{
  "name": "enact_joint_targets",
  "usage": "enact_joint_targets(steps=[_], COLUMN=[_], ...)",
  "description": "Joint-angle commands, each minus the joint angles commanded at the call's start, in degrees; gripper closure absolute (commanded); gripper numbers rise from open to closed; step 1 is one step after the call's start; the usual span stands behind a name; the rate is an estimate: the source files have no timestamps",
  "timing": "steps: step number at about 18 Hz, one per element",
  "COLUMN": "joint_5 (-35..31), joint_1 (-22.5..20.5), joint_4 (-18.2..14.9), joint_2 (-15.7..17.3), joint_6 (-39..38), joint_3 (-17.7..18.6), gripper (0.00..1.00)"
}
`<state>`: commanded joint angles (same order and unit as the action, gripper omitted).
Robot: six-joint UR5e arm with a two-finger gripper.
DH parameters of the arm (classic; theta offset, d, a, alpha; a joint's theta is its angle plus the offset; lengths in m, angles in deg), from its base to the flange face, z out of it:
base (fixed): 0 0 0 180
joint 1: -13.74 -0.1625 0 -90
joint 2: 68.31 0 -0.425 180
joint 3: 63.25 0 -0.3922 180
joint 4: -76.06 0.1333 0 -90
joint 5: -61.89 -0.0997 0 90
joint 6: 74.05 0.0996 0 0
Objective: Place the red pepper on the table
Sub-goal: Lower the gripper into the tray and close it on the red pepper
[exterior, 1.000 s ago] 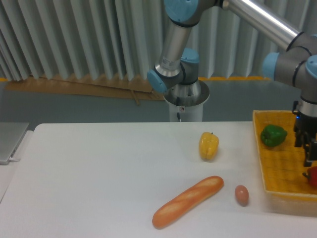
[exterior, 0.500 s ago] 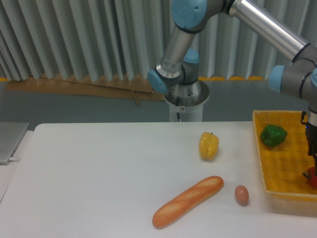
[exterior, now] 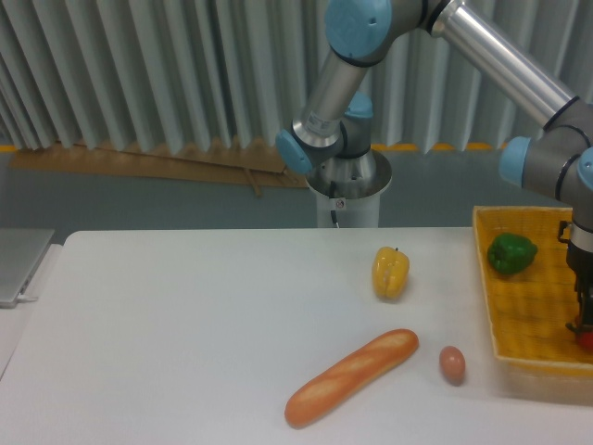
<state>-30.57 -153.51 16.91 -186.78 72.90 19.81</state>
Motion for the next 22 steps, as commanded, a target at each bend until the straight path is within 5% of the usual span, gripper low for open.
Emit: enact_joint_targets(steps=[5, 22], joint_5=[0.4, 0.2], joint_1=[-0.8, -0.3], joint_4=[0.5, 2.0], joint_2=[-1.4, -4.4], joint_6=[-0.2, -0.1], joint_3=[-2.5, -2.8], gripper=[0.00, 0.00])
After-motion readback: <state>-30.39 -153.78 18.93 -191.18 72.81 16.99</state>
